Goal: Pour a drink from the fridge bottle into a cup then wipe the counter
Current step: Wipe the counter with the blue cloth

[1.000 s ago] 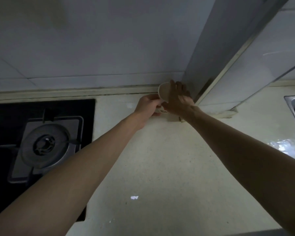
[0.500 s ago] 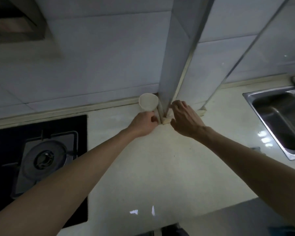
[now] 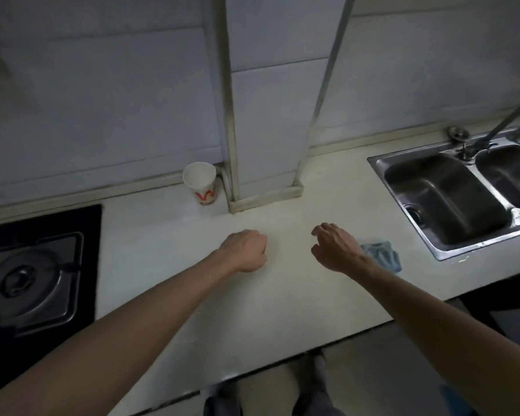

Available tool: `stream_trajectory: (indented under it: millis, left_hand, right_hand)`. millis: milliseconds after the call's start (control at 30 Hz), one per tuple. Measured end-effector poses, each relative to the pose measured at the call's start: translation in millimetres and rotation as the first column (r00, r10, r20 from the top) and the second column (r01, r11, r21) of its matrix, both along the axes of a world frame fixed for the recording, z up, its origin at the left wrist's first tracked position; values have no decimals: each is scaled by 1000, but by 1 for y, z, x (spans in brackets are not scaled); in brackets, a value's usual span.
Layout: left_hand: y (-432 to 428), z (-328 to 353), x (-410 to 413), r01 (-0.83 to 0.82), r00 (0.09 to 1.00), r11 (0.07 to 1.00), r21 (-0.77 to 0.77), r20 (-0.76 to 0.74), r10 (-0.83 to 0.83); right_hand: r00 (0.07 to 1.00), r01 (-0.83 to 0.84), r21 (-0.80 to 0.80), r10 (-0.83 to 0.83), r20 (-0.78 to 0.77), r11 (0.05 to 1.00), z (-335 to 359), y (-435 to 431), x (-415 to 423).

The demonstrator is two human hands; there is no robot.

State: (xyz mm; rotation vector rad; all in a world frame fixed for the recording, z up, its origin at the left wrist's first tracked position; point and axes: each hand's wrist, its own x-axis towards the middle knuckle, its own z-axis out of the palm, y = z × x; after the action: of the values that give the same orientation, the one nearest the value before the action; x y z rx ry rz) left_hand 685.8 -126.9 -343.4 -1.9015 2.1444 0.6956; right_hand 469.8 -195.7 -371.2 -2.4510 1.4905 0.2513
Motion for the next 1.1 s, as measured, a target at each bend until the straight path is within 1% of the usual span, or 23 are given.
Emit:
stream_trajectory:
  millis: [167, 300, 433, 533, 600, 667, 767, 833, 933, 1100]
  left_hand:
    - [8, -22, -71, -192, 980, 981, 28, -56, 193]
    - [24, -41, -146, -220, 971, 970, 100, -73, 228]
    - [38, -59, -202, -259, 956, 957, 133, -104, 273]
    - [51, -73, -232, -279, 944, 944, 178, -130, 303]
    - [67, -82, -248, -294, 935, 932, 213, -140, 327]
    - [85, -90, -259, -304, 930, 922, 239, -133, 341]
    - [104, -102, -268, -260, 957, 946, 194, -77, 279]
    - [105, -104, -267, -273, 953, 949, 160, -87, 289]
    - [109, -112, -269, -273, 951, 949, 155, -105, 291]
    - [121, -120, -279, -288, 956, 949, 128, -25, 293]
  right_hand:
    - [995, -79, 65, 83, -58, 995, -22, -16, -73]
    - [987, -93, 80, 103, -125, 992, -29, -28, -127]
    - [991, -104, 108, 113, -79, 989, -46, -31, -172]
    - [997, -69, 174, 72, -12, 982, -58, -24, -191]
    - [998, -68, 211, 70, -1, 975, -66, -18, -197]
    - [992, -96, 211, 110, -55, 973, -74, -11, -201]
    - [986, -114, 216, 137, -98, 970, -82, -8, -204]
    - [985, -122, 196, 143, -96, 973, -86, -11, -203]
    - [980, -126, 178, 150, -128, 976, -94, -5, -201]
    - [972, -143, 189, 173, -156, 971, -100, 18, -200]
